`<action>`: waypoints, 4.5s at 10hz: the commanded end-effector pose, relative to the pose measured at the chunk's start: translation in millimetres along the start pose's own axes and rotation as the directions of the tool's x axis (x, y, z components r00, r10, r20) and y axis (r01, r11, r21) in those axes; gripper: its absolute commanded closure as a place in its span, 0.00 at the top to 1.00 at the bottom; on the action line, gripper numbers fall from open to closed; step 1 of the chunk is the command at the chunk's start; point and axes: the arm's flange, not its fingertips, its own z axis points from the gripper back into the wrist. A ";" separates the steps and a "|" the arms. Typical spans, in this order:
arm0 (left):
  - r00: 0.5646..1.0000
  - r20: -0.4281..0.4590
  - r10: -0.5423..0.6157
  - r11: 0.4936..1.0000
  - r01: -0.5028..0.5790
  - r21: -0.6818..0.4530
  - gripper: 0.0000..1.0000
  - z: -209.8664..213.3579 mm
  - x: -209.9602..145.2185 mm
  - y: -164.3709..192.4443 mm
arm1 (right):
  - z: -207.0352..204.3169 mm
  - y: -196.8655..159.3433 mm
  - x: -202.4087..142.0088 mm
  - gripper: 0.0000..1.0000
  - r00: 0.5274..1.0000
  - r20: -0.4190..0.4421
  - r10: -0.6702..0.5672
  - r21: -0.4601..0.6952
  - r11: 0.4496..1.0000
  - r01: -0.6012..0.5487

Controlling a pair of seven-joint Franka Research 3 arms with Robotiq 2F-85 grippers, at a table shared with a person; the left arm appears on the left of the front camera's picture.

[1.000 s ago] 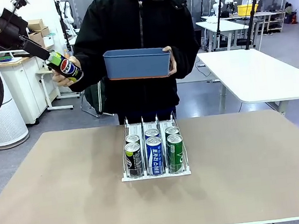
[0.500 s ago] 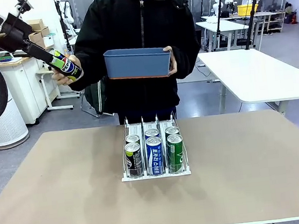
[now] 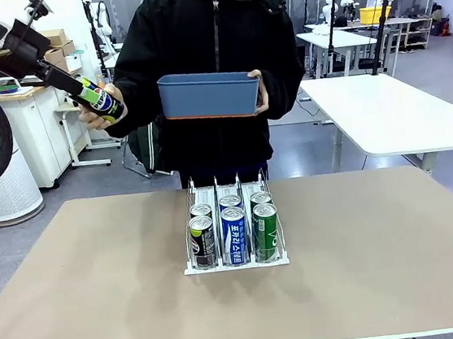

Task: Fill the beverage cans into the dispenser.
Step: Pick up the Pepsi coke handed by the human, then place the picked Pepsi coke in the line of the Automatic Can Dispenser with the same cans.

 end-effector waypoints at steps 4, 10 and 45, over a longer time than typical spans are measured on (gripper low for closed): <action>1.000 0.000 -0.009 1.000 0.009 0.017 0.40 1.6 0.3 2.3 | -0.1 1.2 -0.9 1.00 1.000 0.001 -0.001 0.003 1.000 0.001; 1.000 -0.015 -0.017 1.000 0.017 0.018 0.00 3.1 -1.3 1.7 | -0.1 1.2 -0.9 1.00 1.000 0.001 -0.001 0.003 1.000 0.001; 0.909 -0.322 0.265 0.950 -0.303 -0.076 0.58 -9.0 -7.8 -180.3 | -0.1 1.2 -0.9 1.00 1.000 0.001 -0.001 0.003 1.000 0.001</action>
